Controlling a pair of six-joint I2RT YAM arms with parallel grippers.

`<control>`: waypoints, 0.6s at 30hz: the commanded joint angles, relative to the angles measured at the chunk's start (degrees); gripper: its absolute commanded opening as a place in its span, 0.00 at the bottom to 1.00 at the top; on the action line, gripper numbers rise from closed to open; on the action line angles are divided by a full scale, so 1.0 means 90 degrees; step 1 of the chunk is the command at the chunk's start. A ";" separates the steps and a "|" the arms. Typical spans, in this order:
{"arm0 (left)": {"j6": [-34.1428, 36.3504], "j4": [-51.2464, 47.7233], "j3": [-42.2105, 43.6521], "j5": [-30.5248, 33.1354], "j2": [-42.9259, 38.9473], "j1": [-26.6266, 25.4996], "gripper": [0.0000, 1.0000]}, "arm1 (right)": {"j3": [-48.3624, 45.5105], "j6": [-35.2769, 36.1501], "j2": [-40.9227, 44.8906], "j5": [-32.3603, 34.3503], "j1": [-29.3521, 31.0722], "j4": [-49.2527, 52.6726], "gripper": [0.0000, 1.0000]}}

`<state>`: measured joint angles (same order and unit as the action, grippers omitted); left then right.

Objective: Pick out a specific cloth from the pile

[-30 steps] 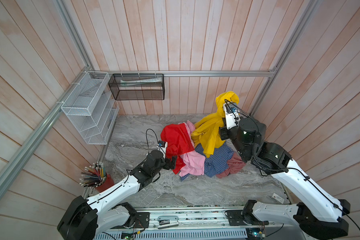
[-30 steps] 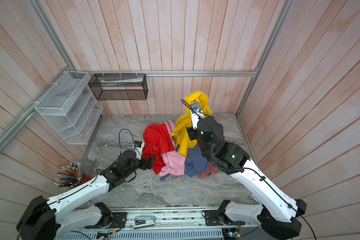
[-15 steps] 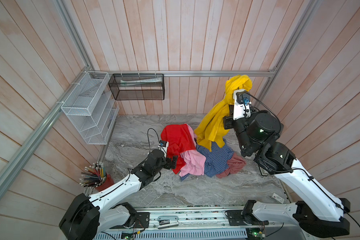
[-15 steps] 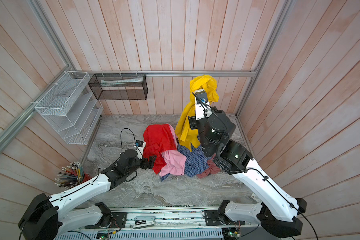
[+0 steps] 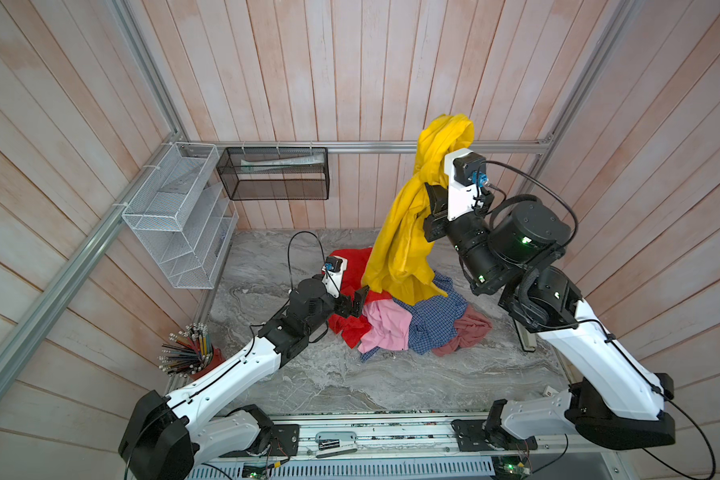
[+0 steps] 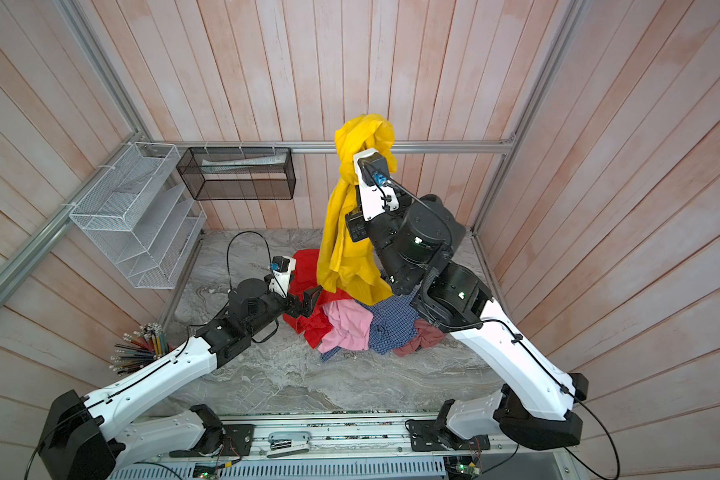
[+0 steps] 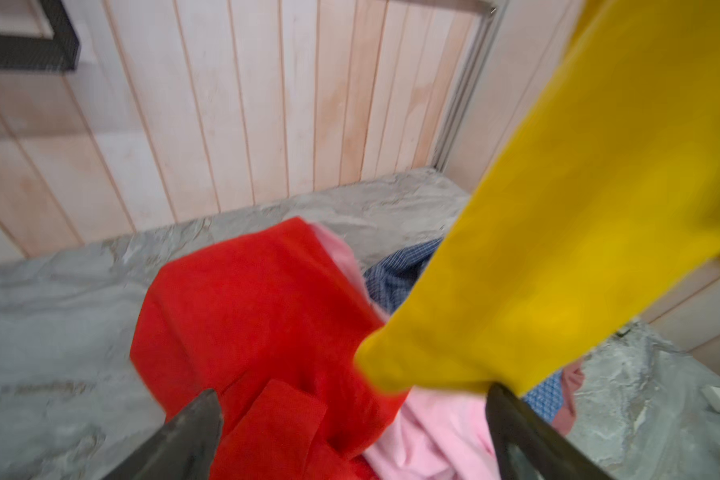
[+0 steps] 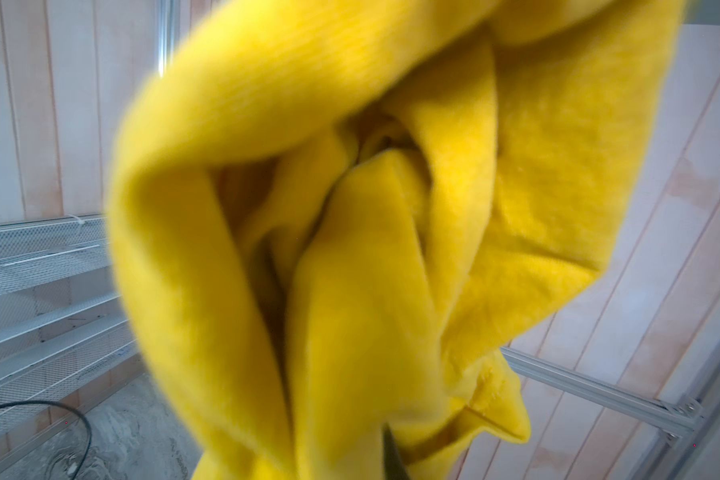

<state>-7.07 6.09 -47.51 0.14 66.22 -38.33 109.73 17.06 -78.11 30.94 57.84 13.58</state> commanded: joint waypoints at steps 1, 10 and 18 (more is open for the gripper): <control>0.0680 0.0581 -0.0466 -0.0725 0.0157 -0.0124 1.00 | 0.0407 -0.0364 -0.0140 -0.0771 0.0038 -0.0014 0.00; 0.1341 0.1744 -0.0984 -0.0469 0.1007 -0.0517 1.00 | 0.0439 -0.1020 -0.0422 -0.1498 0.0013 0.0049 0.00; 0.1586 0.2561 -0.1910 0.0707 0.1924 -0.0398 0.93 | -0.0795 -0.1938 0.0144 -0.2183 -0.0349 -0.0533 0.00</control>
<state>5.37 23.24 -61.30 2.68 82.94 -42.76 105.60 4.71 -79.50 15.44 56.03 13.37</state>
